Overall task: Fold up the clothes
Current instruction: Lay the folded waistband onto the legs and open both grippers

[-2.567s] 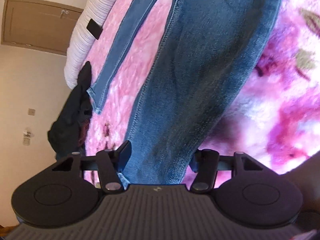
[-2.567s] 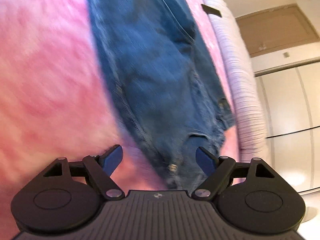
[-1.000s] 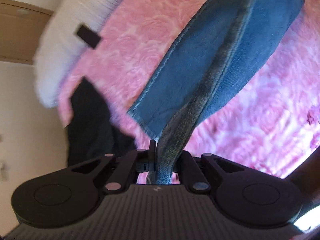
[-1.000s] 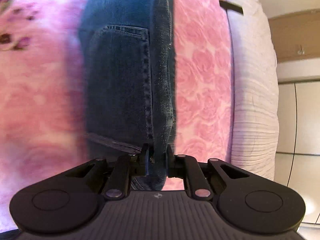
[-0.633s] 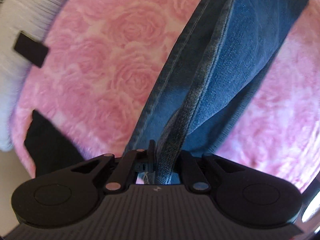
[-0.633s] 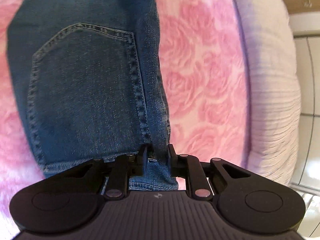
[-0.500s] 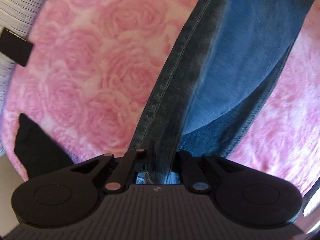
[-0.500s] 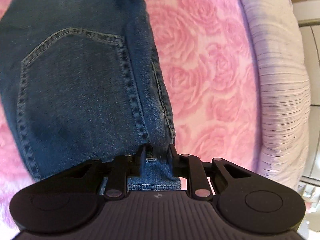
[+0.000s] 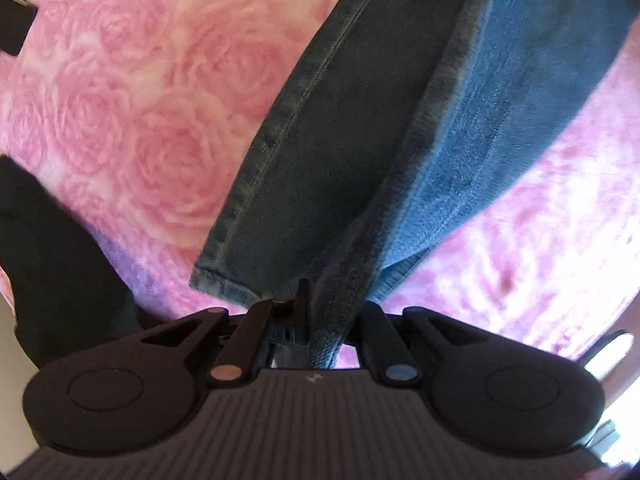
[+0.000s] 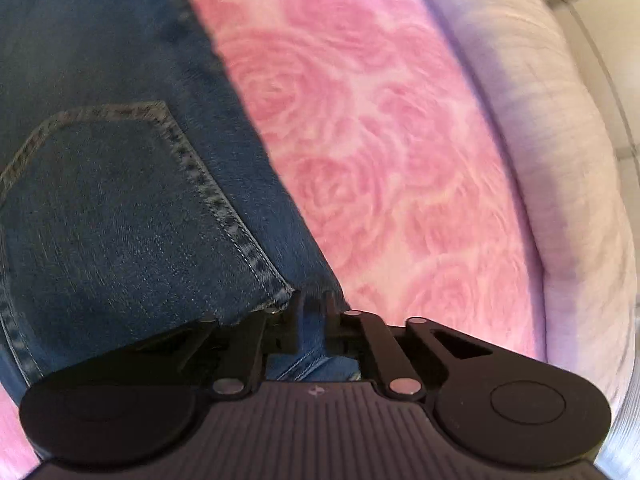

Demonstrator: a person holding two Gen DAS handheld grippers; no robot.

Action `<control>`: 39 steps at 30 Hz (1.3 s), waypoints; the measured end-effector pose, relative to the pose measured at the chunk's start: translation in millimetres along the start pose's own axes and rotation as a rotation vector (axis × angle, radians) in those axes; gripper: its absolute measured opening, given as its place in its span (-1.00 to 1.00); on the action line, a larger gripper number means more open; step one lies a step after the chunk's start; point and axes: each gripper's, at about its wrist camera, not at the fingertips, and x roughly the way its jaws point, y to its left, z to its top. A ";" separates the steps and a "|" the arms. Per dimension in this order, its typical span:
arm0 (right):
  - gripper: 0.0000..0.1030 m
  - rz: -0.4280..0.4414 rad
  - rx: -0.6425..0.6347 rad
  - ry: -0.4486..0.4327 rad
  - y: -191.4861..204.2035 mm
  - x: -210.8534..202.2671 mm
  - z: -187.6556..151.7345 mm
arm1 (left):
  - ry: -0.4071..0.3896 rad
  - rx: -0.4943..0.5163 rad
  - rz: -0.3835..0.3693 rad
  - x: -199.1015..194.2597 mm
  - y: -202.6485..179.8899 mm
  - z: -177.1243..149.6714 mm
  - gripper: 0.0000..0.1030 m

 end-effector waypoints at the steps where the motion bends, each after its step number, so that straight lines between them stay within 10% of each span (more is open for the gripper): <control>1: -0.69 -0.011 0.059 -0.011 -0.6 -7.1 -5.7 | -0.003 -0.012 0.030 4.2 0.7 6.4 -0.89; 4: -0.18 -0.050 0.193 -0.051 1.3 -29.8 -28.4 | 0.000 -0.045 0.086 12.7 4.2 22.1 -0.87; 14: -0.11 -0.041 0.363 -0.070 31.6 -78.5 -60.8 | 0.040 -0.151 0.269 -18.5 21.7 -2.6 0.19; 26: 0.10 0.100 0.307 -0.331 118.7 -165.7 7.8 | -0.067 -0.371 0.336 -60.9 -30.7 -131.6 0.27; 34: 0.17 0.180 0.375 -0.394 182.3 -215.3 82.1 | -0.357 -0.575 0.185 -25.6 -42.5 -181.2 0.33; 39: 0.17 0.176 0.384 -0.396 226.7 -227.5 158.3 | -0.649 -0.466 0.125 16.7 -4.3 -192.2 0.49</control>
